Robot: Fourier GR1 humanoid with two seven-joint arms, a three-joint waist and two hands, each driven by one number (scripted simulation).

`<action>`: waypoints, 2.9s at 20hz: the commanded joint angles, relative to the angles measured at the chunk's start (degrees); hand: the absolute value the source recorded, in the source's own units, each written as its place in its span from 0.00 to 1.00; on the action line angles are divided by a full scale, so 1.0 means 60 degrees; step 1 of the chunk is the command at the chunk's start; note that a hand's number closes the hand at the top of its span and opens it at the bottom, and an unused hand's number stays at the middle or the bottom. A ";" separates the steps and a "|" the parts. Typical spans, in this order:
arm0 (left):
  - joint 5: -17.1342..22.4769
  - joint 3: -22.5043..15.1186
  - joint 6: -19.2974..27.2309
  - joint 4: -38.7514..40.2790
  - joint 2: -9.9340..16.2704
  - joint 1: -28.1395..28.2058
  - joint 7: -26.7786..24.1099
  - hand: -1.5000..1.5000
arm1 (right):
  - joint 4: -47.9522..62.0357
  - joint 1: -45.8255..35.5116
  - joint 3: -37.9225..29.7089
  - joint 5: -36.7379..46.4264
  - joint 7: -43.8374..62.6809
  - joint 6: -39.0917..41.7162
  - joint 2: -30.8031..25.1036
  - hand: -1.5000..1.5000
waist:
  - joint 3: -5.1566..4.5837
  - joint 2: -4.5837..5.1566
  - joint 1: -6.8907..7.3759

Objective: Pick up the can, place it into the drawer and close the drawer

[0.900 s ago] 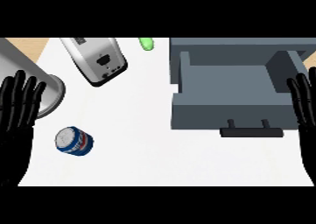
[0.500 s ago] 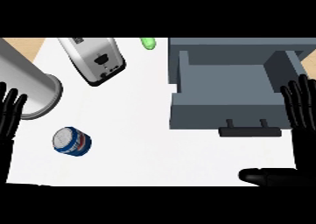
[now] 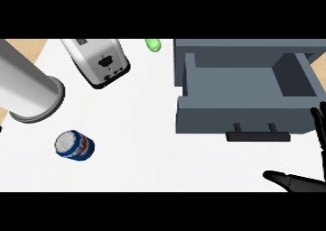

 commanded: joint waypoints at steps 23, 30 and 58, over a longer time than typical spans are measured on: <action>0.2565 0.1538 0.0076 -0.0350 -0.0912 -0.0269 0.2444 0.00 | -0.0300 0.1927 -0.2957 -0.2858 -0.0648 0.2654 -0.0686 0.00 | -0.0005 0.0009 -0.0054; 0.2176 0.1454 0.0552 0.0316 -0.0841 -0.1166 0.2777 0.00 | -0.0937 0.2641 -0.3149 -0.2806 -0.0619 0.3112 -0.0027 0.00 | -0.0006 0.0010 -0.0069; 0.0148 0.1448 -0.0283 0.7001 -0.1343 -0.1355 -0.3071 0.00 | -0.0339 0.2049 -0.5091 -0.3779 -0.0063 0.4661 -0.0174 0.00 | -0.0007 0.0016 -0.0042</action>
